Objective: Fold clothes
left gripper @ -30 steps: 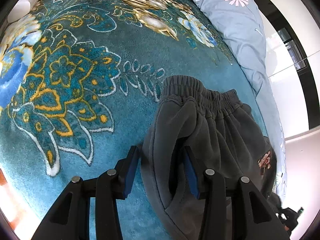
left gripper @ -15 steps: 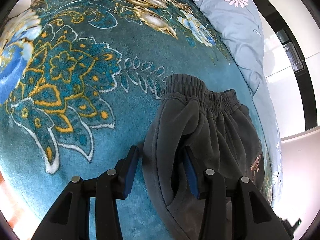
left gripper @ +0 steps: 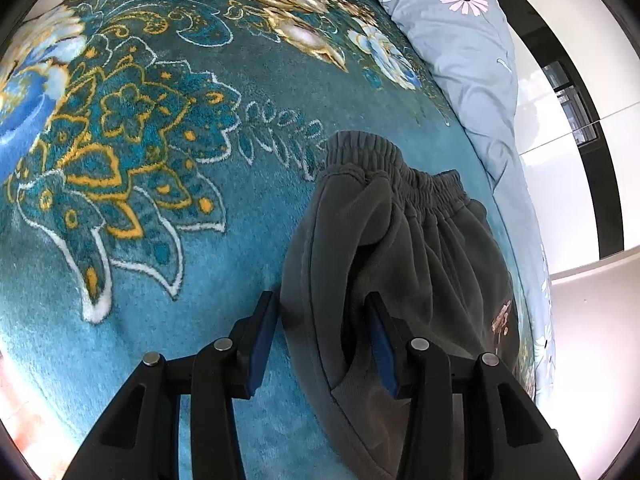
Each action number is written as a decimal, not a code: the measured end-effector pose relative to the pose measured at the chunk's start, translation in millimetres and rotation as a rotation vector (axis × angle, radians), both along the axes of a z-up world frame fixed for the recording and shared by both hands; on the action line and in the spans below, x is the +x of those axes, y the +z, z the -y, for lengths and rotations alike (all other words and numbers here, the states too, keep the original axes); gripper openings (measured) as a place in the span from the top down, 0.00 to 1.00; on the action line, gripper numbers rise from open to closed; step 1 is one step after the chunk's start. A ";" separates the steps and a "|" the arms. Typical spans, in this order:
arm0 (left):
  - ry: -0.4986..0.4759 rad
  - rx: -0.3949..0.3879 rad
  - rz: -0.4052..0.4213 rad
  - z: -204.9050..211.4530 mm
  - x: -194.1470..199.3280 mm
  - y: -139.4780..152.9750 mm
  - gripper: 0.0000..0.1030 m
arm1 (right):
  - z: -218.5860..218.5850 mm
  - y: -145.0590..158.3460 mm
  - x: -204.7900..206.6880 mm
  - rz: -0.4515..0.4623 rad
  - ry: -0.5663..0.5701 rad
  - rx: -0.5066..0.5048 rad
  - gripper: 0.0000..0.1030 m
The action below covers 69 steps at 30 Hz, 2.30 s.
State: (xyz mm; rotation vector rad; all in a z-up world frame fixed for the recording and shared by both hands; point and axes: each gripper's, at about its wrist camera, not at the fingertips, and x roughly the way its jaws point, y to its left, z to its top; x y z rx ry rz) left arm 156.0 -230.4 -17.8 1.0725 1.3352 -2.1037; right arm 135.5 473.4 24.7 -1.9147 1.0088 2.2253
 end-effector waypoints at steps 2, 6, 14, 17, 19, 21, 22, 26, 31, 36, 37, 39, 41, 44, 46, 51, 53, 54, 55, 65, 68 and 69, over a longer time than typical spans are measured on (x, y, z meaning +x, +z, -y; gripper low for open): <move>0.002 0.004 -0.005 -0.2 0.8 -0.8 0.55 | 4.3 -6.4 -3.4 0.017 -0.044 0.004 0.50; 0.001 0.004 -0.007 -0.9 -0.1 -2.5 0.55 | 21.7 15.6 -21.0 -0.028 0.026 0.100 0.79; -0.019 -0.005 -0.008 -3.6 -7.2 -2.9 0.52 | 8.1 84.8 -47.4 -0.189 0.037 0.373 0.83; -0.022 0.001 -0.011 -3.0 -8.1 -3.2 0.52 | 6.3 57.6 -51.6 -0.078 0.053 0.377 0.80; -0.018 0.015 -0.019 -1.4 -7.1 -3.5 0.52 | 2.0 48.8 -48.4 -0.062 0.035 0.362 0.77; -0.008 0.039 -0.031 0.8 -5.2 -4.3 0.52 | -2.2 54.2 -42.0 -0.099 0.003 0.334 0.67; -0.004 0.051 -0.039 1.4 -4.5 -4.8 0.52 | -5.8 60.3 -40.3 -0.115 -0.007 0.328 0.54; -0.014 0.078 -0.060 -1.4 -6.7 -4.7 0.52 | -10.8 80.3 -28.8 -0.163 -0.007 0.304 0.50; -0.051 0.077 -0.046 -12.0 -12.2 -5.4 0.52 | 10.6 60.1 -22.4 -0.114 0.068 0.169 0.47; -0.052 0.085 -0.041 -12.8 -13.2 -4.9 0.52 | 37.2 20.8 -24.8 -0.040 0.078 0.117 0.44; -0.048 0.090 -0.040 -12.4 -13.5 -5.4 0.52 | 36.7 15.1 -26.1 -0.031 0.044 0.113 0.45; -0.045 0.100 -0.039 -11.2 -14.1 -6.3 0.53 | 32.2 8.7 -26.5 -0.010 -0.025 0.090 0.48; -0.041 0.107 -0.044 -10.1 -13.9 -6.9 0.53 | 27.5 7.3 -23.0 0.015 -0.060 0.094 0.58; -0.030 0.122 -0.051 -8.2 -12.5 -9.3 0.53 | 22.3 11.7 -14.5 0.040 -0.070 0.119 0.59; -0.027 0.124 -0.052 -7.8 -12.5 -9.6 0.53 | 21.6 11.4 -9.2 0.019 -0.062 0.069 0.58; -0.029 0.113 -0.041 -9.2 -14.5 -8.4 0.53 | 27.5 -3.1 -13.8 -0.005 -0.102 0.005 0.53; -0.031 0.117 -0.042 -9.7 -14.5 -7.5 0.54 | 31.3 -4.6 -17.3 0.000 -0.131 0.022 0.54; -0.032 0.120 -0.046 -10.0 -14.6 -6.9 0.54 | 33.2 -2.8 -19.0 -0.002 -0.141 0.032 0.61; -0.031 0.121 -0.052 -10.0 -14.5 -6.3 0.67 | 35.0 1.4 -21.4 -0.016 -0.146 0.038 0.71; 0.006 0.117 -0.166 -10.4 -12.5 42.0 0.95 | 42.6 107.3 -50.3 -0.351 -0.068 -0.042 0.91; -0.006 0.111 -0.248 -10.5 1.4 72.0 0.95 | 36.4 143.4 -31.5 -0.443 -0.049 -0.068 0.91; -0.015 0.112 -0.265 -12.7 4.7 77.9 0.95 | 33.2 149.8 -24.9 -0.461 -0.046 -0.071 0.91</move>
